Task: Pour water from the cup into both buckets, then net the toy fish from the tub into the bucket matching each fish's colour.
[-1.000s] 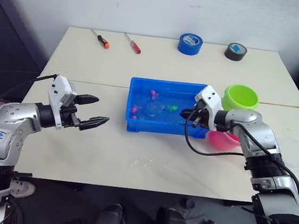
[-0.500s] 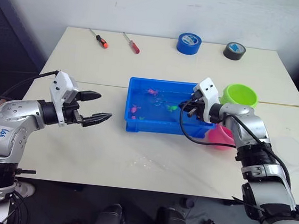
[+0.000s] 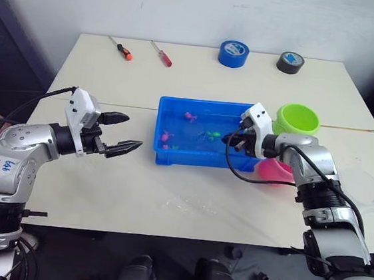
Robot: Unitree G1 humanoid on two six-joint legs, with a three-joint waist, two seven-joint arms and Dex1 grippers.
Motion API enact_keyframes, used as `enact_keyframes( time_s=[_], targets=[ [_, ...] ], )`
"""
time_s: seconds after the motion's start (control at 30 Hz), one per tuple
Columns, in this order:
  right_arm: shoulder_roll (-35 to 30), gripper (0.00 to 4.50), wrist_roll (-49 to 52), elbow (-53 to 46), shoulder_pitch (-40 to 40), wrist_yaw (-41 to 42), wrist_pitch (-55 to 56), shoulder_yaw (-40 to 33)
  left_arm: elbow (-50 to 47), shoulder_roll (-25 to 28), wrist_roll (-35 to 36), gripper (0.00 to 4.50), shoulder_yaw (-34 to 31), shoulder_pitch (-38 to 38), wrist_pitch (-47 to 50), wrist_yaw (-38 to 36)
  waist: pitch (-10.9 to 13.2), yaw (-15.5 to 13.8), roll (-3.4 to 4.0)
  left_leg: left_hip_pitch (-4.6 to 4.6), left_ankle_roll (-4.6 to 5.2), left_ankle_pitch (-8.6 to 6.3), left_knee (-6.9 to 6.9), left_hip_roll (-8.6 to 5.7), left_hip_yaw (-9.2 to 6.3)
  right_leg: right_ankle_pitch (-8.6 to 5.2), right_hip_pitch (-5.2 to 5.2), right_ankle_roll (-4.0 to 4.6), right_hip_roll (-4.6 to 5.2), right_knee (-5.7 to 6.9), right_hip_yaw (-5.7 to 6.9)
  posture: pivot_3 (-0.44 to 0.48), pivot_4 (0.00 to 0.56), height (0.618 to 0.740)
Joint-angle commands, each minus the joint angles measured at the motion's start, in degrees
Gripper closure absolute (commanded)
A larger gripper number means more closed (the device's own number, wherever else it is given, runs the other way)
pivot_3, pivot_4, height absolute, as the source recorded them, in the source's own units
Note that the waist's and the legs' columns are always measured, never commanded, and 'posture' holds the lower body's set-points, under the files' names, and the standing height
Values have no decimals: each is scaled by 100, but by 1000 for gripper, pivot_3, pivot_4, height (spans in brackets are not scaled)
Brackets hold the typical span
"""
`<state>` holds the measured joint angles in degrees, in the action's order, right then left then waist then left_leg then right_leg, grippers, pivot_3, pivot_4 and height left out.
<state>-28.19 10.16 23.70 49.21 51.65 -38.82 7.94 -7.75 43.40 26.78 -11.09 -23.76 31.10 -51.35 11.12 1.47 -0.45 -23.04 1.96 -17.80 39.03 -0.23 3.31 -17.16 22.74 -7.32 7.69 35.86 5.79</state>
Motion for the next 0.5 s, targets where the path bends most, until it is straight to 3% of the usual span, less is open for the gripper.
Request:
enact_keyframes(
  time_s=[0.03, 0.23, 0.5],
  targets=[
    [-90, 4500, 33, -251, 2, 70, -56, -40, 10, 7, 17, 35, -36, -71, -118, 0, 0, 5, 0, 0, 0, 0, 0, 0, 0, 0, 0, 0, 0, 0, 0, 0, 150, 740],
    [-88, 4500, 55, -288, 29, 56, -122, -70, 32, 2, 10, 35, -23, -69, -153, 9, 0, 6, 0, 0, 0, 0, -1, 0, 1, 0, 2, 0, 0, 0, 0, 0, 150, 740],
    [140, 4500, -84, 435, 379, -556, 465, -295, 58, -4, 20, 35, 2, -75, -208, 11, 0, 11, 0, 0, -1, -1, -1, 0, 1, 0, 2, 0, 0, 0, -1, 0, 150, 740]
  ],
)
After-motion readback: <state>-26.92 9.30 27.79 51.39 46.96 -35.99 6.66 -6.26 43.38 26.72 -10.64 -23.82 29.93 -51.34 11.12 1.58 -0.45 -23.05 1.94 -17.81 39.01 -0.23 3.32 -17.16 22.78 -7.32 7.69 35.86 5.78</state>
